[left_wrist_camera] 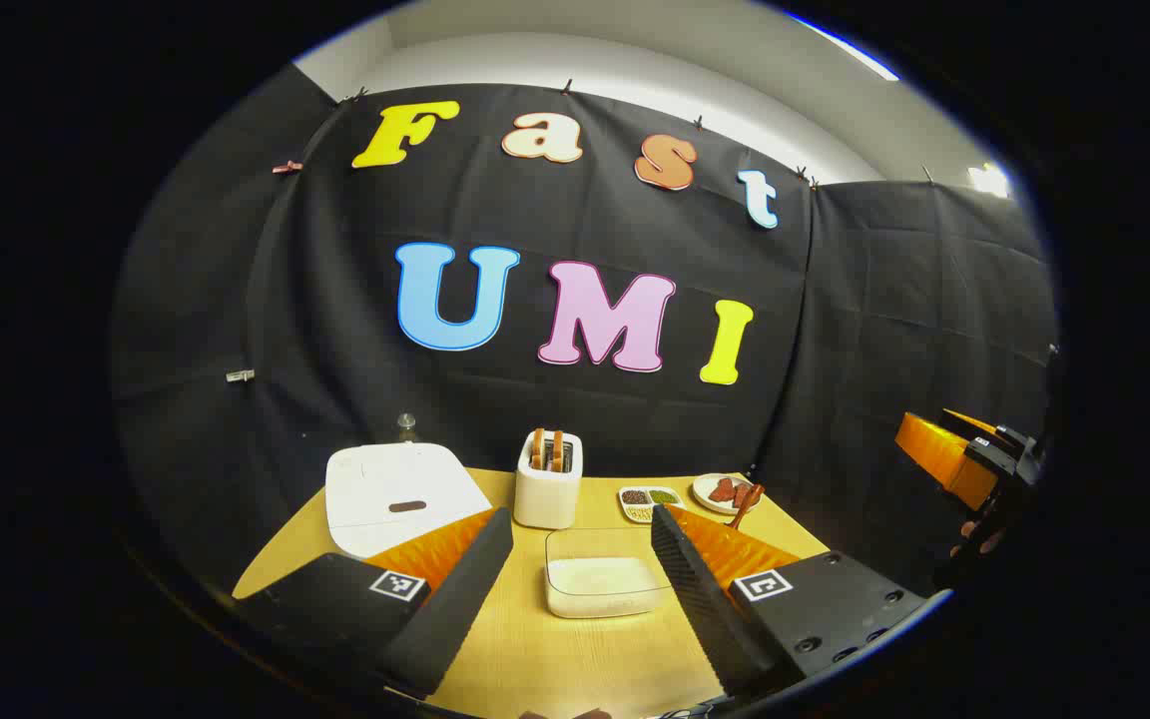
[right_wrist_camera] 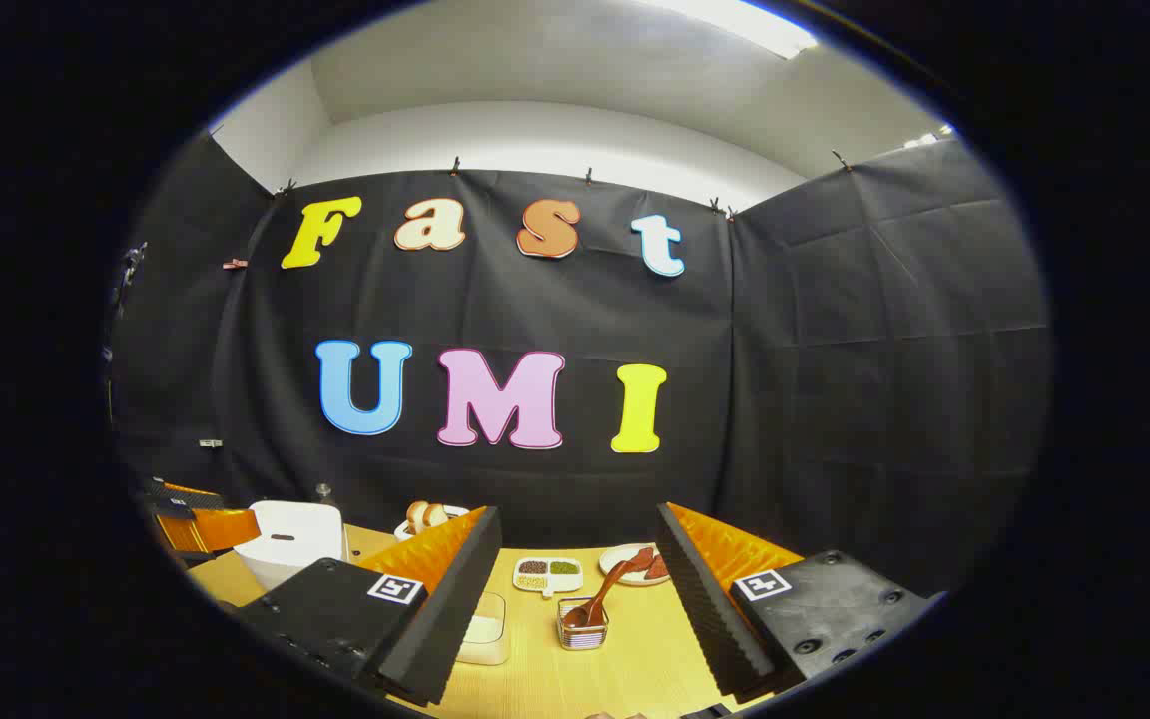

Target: Close the left gripper, press the button to open the rice cooker; take a wooden spoon from the chopstick holder with the right hand, scoop a spoonful of rice and pour it into the rice cooker, then put the wooden spoon back into the chopstick holder.

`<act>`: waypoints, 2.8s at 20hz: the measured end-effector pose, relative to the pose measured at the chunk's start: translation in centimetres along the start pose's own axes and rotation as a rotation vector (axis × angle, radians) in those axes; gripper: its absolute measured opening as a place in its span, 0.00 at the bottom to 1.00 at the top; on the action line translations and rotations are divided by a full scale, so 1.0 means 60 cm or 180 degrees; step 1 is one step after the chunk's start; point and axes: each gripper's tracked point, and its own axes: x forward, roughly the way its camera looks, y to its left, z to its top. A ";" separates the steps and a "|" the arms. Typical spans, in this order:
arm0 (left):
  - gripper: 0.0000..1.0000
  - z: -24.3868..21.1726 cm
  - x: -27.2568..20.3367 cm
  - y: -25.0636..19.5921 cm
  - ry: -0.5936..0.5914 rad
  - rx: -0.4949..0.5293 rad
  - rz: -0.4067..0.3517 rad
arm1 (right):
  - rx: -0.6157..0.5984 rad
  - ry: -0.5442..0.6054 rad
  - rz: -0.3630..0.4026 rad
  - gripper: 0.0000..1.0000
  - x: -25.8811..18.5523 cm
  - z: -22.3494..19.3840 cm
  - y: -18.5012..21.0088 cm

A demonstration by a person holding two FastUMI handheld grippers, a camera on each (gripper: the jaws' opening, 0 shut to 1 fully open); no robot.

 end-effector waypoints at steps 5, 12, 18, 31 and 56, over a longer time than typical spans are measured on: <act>0.96 -0.017 -0.011 0.041 0.0059 -0.0077 0.0136 | 0.0009 0.0074 0.0036 0.98 -0.002 -0.016 0.011; 0.96 -0.016 -0.014 0.074 0.0016 -0.0140 0.0343 | 0.0003 0.0101 0.0181 0.98 0.023 -0.032 0.020; 0.96 -0.006 0.003 0.073 0.0008 -0.0147 0.0505 | 0.0000 0.0205 0.0340 0.98 0.067 -0.068 0.020; 0.96 0.022 0.076 0.125 0.0129 -0.0018 0.0862 | 0.0142 0.0363 0.0413 0.98 0.151 -0.124 -0.020; 0.07 -0.130 0.346 0.378 0.1077 -0.0278 0.0878 | 0.0232 0.0841 -0.0097 0.98 0.151 -0.219 -0.142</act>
